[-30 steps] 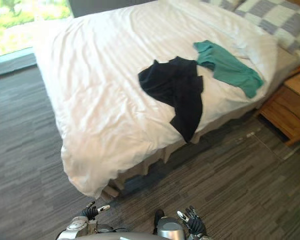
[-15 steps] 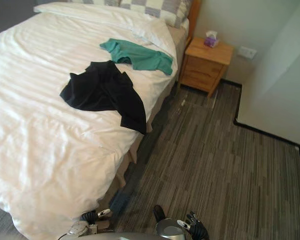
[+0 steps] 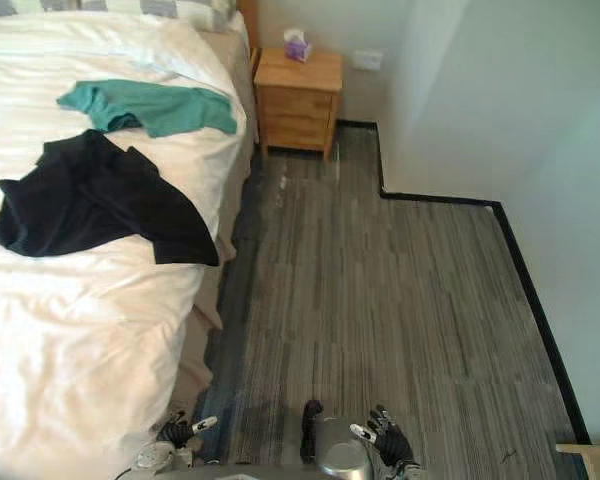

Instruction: Tidy the bed and pick cloth on bed and put in laundry

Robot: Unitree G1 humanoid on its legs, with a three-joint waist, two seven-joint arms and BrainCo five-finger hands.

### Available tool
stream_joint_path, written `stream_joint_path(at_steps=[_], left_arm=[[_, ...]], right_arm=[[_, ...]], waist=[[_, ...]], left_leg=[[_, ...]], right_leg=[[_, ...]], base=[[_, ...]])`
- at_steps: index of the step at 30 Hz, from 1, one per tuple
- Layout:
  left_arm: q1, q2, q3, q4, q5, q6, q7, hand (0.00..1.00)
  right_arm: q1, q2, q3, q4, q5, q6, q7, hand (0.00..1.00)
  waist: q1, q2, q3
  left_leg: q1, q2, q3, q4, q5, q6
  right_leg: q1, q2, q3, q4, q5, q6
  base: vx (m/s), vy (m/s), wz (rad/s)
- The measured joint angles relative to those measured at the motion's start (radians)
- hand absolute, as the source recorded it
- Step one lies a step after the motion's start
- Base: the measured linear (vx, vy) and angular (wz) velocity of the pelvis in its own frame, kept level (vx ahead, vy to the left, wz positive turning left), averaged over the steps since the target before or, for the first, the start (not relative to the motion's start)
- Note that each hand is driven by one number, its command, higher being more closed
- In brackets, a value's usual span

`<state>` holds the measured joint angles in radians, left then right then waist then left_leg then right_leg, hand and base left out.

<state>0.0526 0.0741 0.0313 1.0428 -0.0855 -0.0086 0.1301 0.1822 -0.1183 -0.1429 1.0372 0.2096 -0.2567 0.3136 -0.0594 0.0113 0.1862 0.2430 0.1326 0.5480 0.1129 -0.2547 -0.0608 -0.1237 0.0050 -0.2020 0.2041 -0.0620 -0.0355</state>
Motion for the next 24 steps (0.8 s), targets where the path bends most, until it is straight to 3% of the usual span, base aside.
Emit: stream_joint_path(at_steps=[1,10,15,17,18,19,20,21,22,23,24], left_arm=[[-0.021,-0.003,-0.022,0.041,-0.003,0.024,0.002,0.00],[-0.019,-0.004,-0.036,0.038,-0.040,0.023,-0.002,0.00],[0.010,-0.011,-0.040,0.001,-0.128,0.022,-0.027,0.00],[0.013,-0.007,-0.035,-0.004,-0.154,0.017,-0.044,0.00],[0.025,-0.001,-0.020,-0.014,-0.177,0.012,-0.046,0.00],[0.039,0.004,-0.007,-0.046,-0.183,0.006,-0.048,0.00],[0.050,0.007,0.005,-0.061,-0.191,-0.005,-0.052,0.00],[0.054,0.006,0.012,-0.071,-0.197,-0.010,-0.058,0.00],[0.059,0.007,0.028,-0.072,-0.199,-0.030,-0.060,0.00],[0.055,0.012,0.042,-0.078,-0.200,-0.041,-0.067,0.00],[0.055,0.013,0.049,-0.079,-0.200,-0.042,-0.069,0.00]], right_arm=[[-0.029,-0.002,-0.025,0.035,0.001,0.091,-0.053,0.00],[-0.019,0.002,-0.041,0.018,0.025,0.092,-0.056,0.00],[-0.006,0.001,-0.065,0.018,0.113,0.092,-0.057,0.00],[0.000,0.002,-0.067,0.017,0.136,0.092,-0.052,0.00],[0.006,0.007,-0.060,0.017,0.143,0.092,-0.043,0.00],[0.013,0.006,-0.047,0.008,0.143,0.091,-0.033,0.00],[0.014,-0.006,-0.033,0.006,0.146,0.090,-0.026,0.00],[0.012,-0.013,-0.027,0.005,0.152,0.089,-0.021,0.00],[0.005,-0.020,-0.013,0.002,0.160,0.087,-0.017,0.00],[-0.012,-0.023,-0.016,0.004,0.159,0.087,-0.015,0.00],[-0.019,-0.030,-0.017,0.007,0.158,0.085,-0.014,0.00]], waist=[[0.010,0.012,-0.009],[0.008,0.027,-0.005],[0.013,0.042,-0.007],[0.014,0.038,-0.007],[0.012,0.030,-0.012],[0.008,0.016,-0.023],[0.020,0.027,-0.025],[0.025,0.032,-0.023],[0.030,0.035,-0.014],[0.031,0.038,-0.011],[0.035,0.035,-0.009]], left_leg=[[0.021,0.009,-0.122,0.028,-0.011,-0.011],[-0.002,0.014,-0.153,0.006,-0.008,-0.017],[-0.007,0.042,-0.143,0.022,0.008,-0.050],[-0.031,0.072,-0.129,0.120,0.002,-0.066],[-0.090,0.106,-0.109,0.282,0.001,-0.072],[-0.183,0.168,-0.104,0.514,0.044,-0.107],[-0.249,0.210,-0.133,0.668,0.122,-0.059],[-0.290,0.228,-0.166,0.750,0.193,-0.036],[-0.377,0.223,-0.251,0.885,0.193,-0.031],[-0.447,0.170,-0.320,0.954,0.110,-0.029],[-0.473,0.134,-0.343,0.966,0.083,-0.034]], right_leg=[[0.200,0.028,0.010,-0.309,0.122,0.028],[0.190,0.022,-0.061,-0.308,0.103,0.024],[0.184,0.024,-0.138,-0.271,0.058,0.009],[0.149,0.006,-0.163,-0.148,-0.029,-0.001],[0.138,-0.005,-0.165,-0.096,-0.070,-0.004],[0.140,0.007,-0.127,-0.080,-0.084,-0.006],[0.151,0.025,-0.109,-0.085,-0.091,-0.020],[0.162,0.034,-0.082,-0.090,-0.091,-0.034],[0.187,0.052,-0.028,-0.094,-0.095,-0.064],[0.202,0.056,0.014,-0.089,-0.106,-0.082],[0.211,0.057,0.042,-0.088,-0.102,-0.080]], base=[[0.03,-0.023,-0.34],[0.00,-0.002,0.15],[0.05,-0.053,0.04],[0.06,-0.087,-0.14],[0.09,-0.156,-0.24],[0.14,-0.233,-0.52],[0.15,-0.237,-0.69],[0.22,-0.201,-0.95],[0.29,-0.165,-1.06],[0.37,-0.164,-1.08],[0.37,-0.142,-1.48]])
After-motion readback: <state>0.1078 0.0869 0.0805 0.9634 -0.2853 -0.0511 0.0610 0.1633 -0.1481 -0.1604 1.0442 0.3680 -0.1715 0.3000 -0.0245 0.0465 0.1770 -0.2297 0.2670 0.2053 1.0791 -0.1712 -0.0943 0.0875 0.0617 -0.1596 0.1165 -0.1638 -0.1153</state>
